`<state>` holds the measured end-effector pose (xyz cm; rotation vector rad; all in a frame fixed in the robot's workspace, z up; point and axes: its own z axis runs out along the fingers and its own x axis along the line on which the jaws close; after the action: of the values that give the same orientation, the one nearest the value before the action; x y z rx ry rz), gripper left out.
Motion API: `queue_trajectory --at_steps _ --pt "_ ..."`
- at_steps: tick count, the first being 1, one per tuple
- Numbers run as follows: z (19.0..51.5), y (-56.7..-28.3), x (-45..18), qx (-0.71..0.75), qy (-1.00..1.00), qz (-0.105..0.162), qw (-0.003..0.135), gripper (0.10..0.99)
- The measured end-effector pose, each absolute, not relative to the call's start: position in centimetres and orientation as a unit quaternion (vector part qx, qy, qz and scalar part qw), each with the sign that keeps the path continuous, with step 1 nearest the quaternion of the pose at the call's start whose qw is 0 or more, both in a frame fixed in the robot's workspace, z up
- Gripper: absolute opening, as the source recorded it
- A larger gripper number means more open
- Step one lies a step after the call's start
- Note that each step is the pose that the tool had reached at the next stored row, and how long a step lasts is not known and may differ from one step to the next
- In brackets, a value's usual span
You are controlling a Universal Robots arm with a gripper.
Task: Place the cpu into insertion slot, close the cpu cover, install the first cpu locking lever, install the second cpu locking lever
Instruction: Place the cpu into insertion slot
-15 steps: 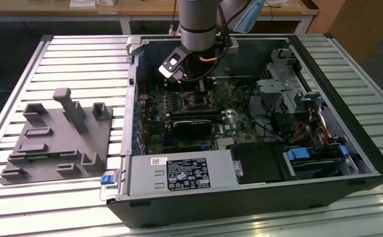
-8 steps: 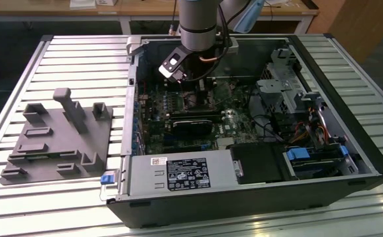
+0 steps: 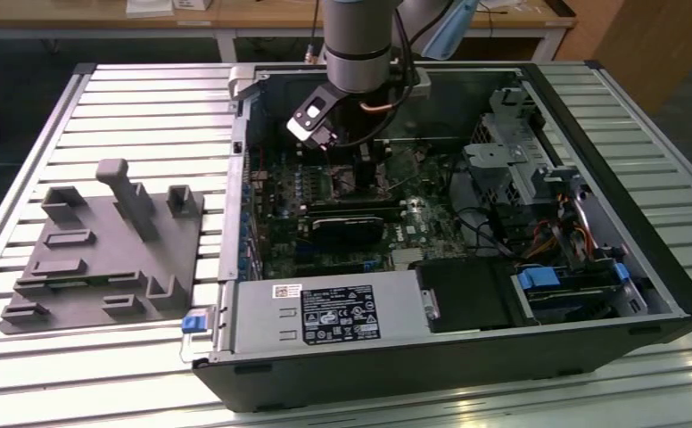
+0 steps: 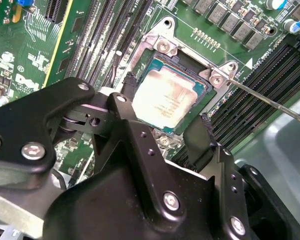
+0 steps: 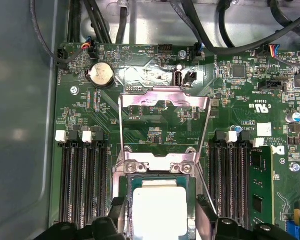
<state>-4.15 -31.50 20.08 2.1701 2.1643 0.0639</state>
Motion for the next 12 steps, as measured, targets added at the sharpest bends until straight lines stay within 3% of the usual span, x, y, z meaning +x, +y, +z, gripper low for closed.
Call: queue_trajectory --at_steps 12 --pt "19.50 -31.50 -4.15 0.707 0.706 0.020 0.039 0.659"
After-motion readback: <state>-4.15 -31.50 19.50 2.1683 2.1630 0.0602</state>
